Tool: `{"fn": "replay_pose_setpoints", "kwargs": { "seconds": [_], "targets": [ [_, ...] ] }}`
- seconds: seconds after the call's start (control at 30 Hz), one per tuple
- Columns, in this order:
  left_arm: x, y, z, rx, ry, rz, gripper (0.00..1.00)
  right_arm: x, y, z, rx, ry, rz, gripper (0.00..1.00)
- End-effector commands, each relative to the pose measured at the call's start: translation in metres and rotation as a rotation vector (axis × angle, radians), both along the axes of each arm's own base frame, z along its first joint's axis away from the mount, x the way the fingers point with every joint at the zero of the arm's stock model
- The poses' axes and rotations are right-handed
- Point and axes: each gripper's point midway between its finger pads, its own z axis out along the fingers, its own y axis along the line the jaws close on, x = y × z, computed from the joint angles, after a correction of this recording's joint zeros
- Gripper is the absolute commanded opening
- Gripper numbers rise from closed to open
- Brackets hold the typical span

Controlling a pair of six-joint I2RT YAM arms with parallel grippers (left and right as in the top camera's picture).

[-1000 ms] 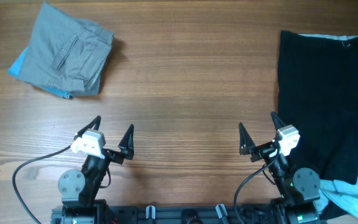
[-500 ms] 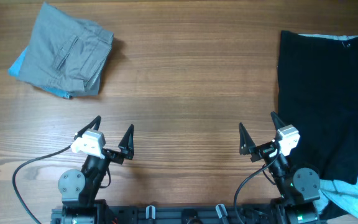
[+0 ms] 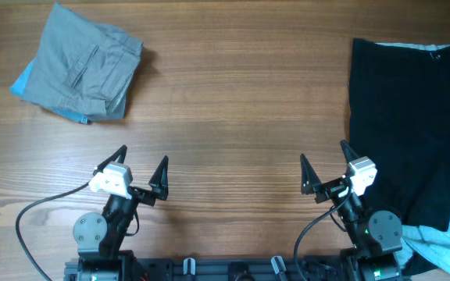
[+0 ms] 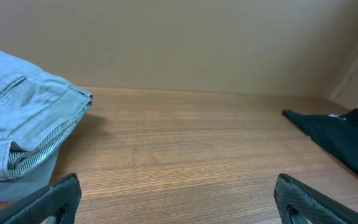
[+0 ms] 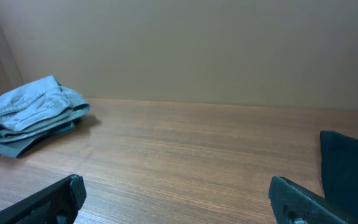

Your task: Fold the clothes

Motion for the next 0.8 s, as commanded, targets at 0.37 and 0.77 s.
{"fn": "replay_pose_setpoints", "kwargs": {
  "seconds": [0.37,0.77],
  "targets": [
    [-0.0007,-0.0002,-0.0007,-0.01,0.005,-0.004,1.0,-0.0006,0.0007,0.0021,0.018,-0.003,0.008,1.0],
    [-0.0006,-0.0002,0.0018,-0.009,-0.006,-0.004,1.0,-0.0007,0.0007,0.006,0.021,-0.019,0.009,1.0]
  ]
}}
